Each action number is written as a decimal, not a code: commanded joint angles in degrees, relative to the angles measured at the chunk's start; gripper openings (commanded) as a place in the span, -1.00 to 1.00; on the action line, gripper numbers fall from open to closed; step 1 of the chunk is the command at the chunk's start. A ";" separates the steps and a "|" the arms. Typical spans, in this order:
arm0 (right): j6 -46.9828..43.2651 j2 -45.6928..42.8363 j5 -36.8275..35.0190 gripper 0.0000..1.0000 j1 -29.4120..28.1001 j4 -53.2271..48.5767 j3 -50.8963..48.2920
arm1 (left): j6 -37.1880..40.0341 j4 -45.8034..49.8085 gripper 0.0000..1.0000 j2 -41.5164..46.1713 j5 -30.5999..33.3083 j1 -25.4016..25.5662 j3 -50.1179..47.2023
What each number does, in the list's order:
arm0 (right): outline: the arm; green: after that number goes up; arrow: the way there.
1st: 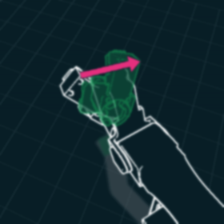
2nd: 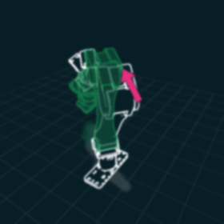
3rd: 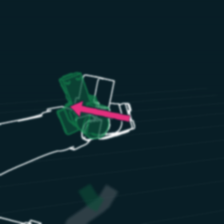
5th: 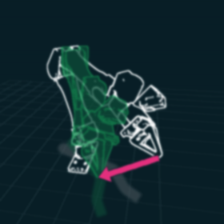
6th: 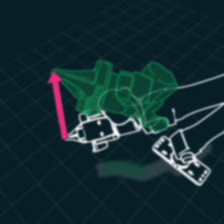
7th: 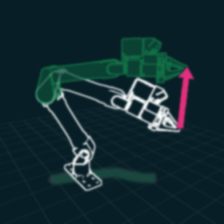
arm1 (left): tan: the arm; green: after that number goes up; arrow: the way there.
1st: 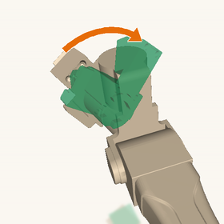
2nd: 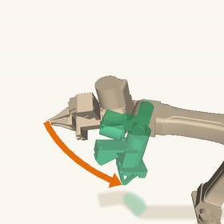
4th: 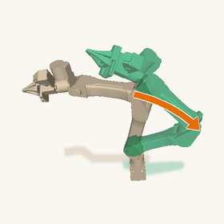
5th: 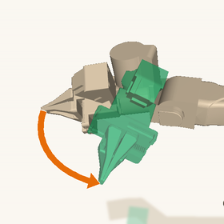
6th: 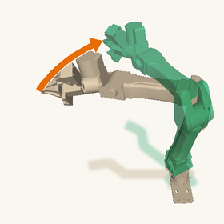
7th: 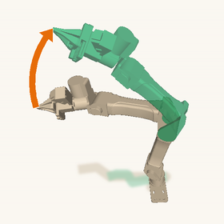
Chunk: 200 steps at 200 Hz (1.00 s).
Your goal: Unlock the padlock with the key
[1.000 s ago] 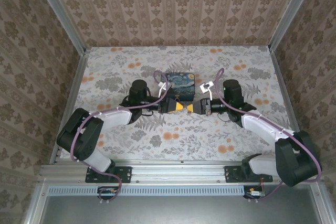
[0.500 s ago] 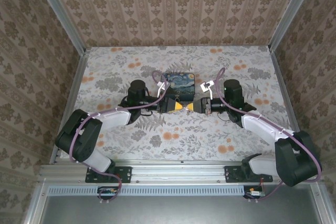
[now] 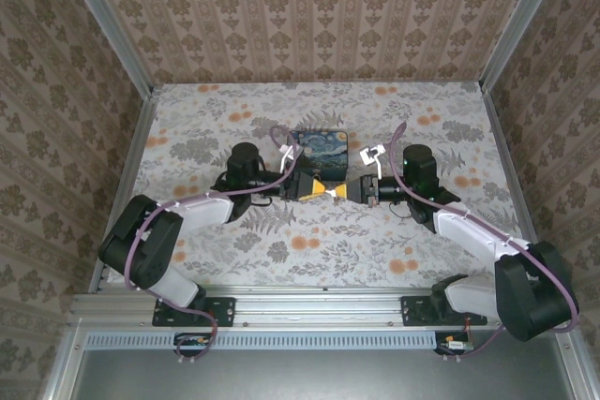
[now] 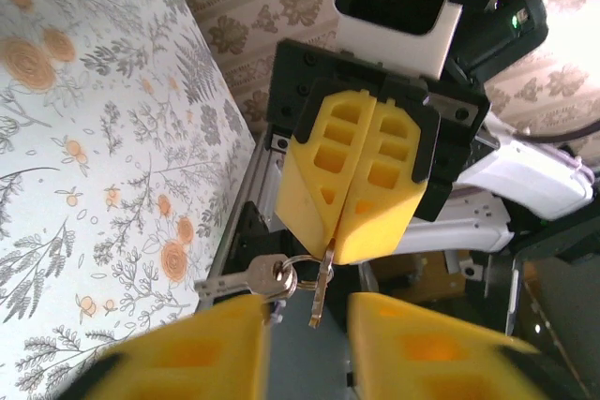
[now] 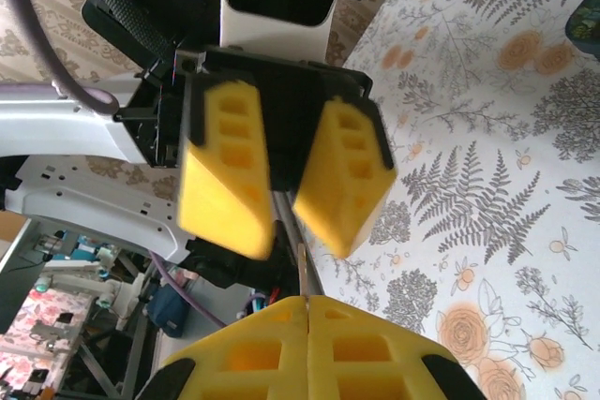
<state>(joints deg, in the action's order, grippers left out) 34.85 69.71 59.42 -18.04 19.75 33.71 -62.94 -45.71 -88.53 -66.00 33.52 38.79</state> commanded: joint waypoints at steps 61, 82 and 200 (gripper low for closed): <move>1.42 0.95 -2.20 -1.00 0.27 2.77 -0.51 | 9.02 11.54 0.00 2.76 1.20 0.28 1.14; 2.02 0.86 -2.11 -1.00 -0.26 3.19 -0.19 | 8.01 9.77 -0.01 1.54 1.11 0.50 1.19; 4.21 5.72 -2.21 -1.00 -3.66 6.00 1.70 | 5.87 4.45 -0.82 -0.36 0.19 3.22 2.18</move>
<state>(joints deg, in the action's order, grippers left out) 37.98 74.06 57.25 -21.08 23.68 33.76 -58.33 -38.94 -88.55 -64.64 36.36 39.70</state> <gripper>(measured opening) 0.063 0.137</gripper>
